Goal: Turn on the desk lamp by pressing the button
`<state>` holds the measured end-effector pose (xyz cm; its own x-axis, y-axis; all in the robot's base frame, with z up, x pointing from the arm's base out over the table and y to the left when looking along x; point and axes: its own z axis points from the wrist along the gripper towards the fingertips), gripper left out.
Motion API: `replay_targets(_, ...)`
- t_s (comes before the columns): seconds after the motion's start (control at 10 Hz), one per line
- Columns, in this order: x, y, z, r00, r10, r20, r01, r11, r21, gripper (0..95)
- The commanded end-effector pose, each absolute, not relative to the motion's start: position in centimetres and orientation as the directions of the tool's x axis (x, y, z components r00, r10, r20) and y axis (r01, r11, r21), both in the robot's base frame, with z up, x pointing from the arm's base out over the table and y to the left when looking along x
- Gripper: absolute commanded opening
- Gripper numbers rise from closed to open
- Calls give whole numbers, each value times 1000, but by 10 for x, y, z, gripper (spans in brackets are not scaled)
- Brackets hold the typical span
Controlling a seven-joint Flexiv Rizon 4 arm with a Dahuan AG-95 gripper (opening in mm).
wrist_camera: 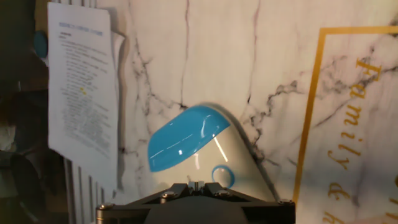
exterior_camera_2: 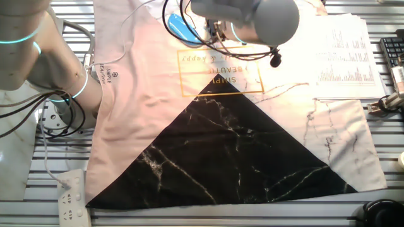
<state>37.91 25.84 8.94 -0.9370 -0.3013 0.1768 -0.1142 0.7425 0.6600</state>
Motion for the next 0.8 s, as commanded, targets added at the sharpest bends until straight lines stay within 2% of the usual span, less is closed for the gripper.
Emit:
replay_targets(0.1,393,253,93,-928,-328,175,-182,812,555,0)
replay_targets(0.3,412,246,99,-913,-365,181,-265,869,418,0)
replay_targets(0.5,423,242,103,-903,-395,172,-317,879,356,0)
replay_targets(0.8,433,239,107,-900,-411,147,-344,875,340,0)
